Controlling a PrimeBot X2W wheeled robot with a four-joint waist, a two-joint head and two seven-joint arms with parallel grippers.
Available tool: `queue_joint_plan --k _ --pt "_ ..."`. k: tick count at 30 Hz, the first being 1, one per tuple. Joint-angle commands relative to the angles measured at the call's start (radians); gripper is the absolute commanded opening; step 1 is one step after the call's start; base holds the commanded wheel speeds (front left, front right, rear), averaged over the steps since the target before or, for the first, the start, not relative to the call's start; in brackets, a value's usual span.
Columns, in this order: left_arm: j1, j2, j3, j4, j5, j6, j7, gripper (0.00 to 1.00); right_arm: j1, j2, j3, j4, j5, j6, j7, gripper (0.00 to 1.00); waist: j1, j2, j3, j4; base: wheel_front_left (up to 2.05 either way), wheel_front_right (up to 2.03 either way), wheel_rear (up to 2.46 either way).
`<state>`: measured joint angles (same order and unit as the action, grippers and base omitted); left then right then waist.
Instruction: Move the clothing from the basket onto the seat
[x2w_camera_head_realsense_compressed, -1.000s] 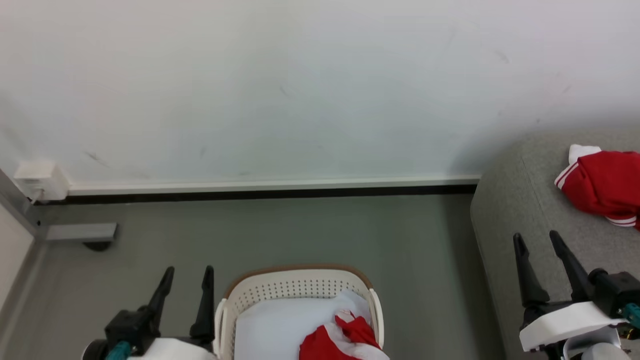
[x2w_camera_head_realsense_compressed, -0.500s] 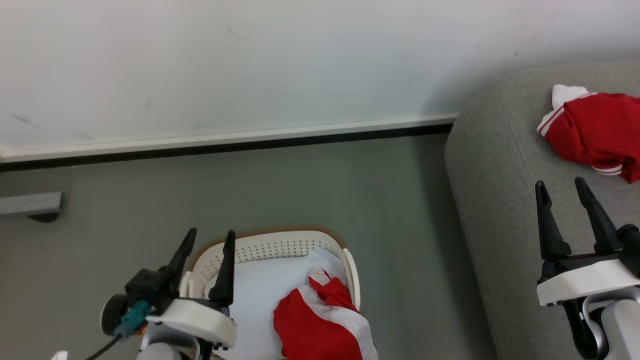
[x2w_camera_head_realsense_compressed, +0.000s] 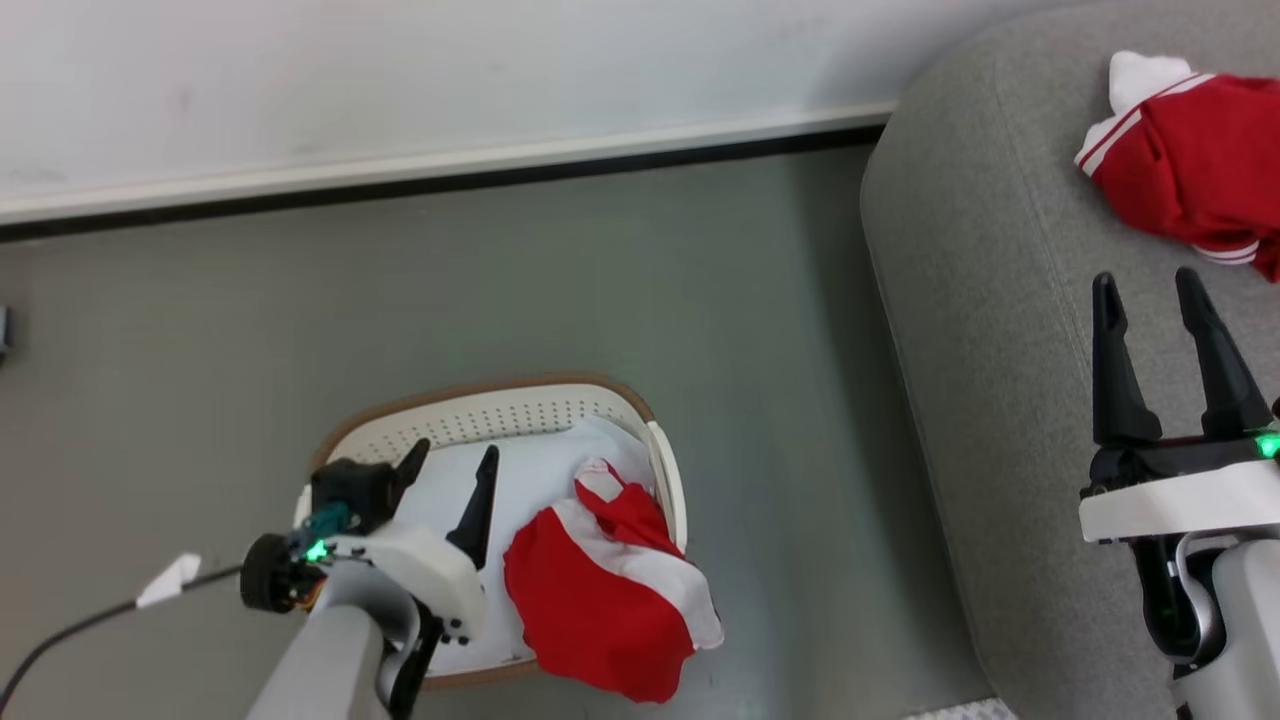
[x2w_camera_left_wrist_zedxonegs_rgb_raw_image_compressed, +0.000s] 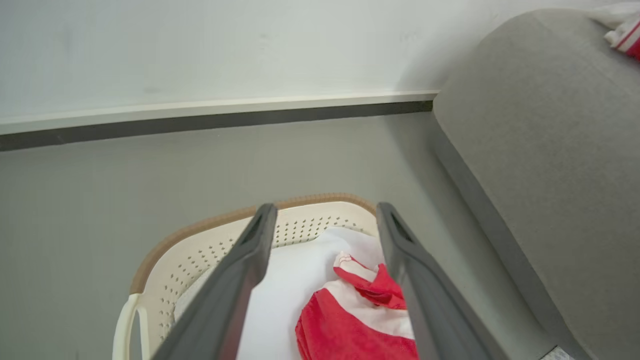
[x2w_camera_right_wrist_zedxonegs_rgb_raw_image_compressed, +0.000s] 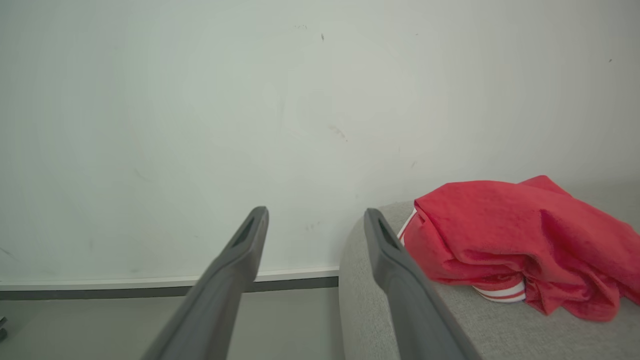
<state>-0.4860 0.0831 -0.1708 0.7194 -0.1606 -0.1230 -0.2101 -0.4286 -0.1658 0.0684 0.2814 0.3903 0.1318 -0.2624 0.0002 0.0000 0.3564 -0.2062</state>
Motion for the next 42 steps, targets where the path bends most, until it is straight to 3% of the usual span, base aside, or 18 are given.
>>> queue_joint_plan --k 1,9,17,30,42 --pt "-0.032 0.015 -0.006 0.030 -0.020 -0.003 0.012 1.00 -0.012 -0.002 -0.006 -0.012 0.005 -0.002 -0.003 1.00 -0.0002 0.0000 0.037 -0.015 0.00 0.00 0.00" --pt "-0.179 0.022 -0.052 0.240 -0.056 -0.008 0.078 1.00 -0.043 0.019 -0.037 -0.060 -0.014 -0.002 -0.003 1.00 -0.0002 0.0000 0.132 -0.049 0.00 0.00 0.00" --pt "-0.271 0.026 -0.156 0.371 -0.164 -0.008 0.168 1.00 -0.080 0.041 -0.050 -0.104 -0.024 -0.002 -0.003 1.00 -0.0002 0.0000 0.230 -0.088 0.00 0.00 0.00" --pt "-0.368 0.112 -0.319 0.447 -0.345 -0.008 0.362 1.00 -0.104 0.071 -0.064 -0.155 -0.046 -0.002 -0.003 1.00 -0.0002 0.0000 0.368 -0.153 0.00 0.00 0.00" --pt "-0.419 0.155 -0.438 0.431 -0.482 -0.008 0.555 1.00 -0.111 0.094 -0.057 -0.172 -0.033 -0.002 -0.003 1.00 -0.0002 0.0000 0.452 -0.196 0.00 0.00 0.00"
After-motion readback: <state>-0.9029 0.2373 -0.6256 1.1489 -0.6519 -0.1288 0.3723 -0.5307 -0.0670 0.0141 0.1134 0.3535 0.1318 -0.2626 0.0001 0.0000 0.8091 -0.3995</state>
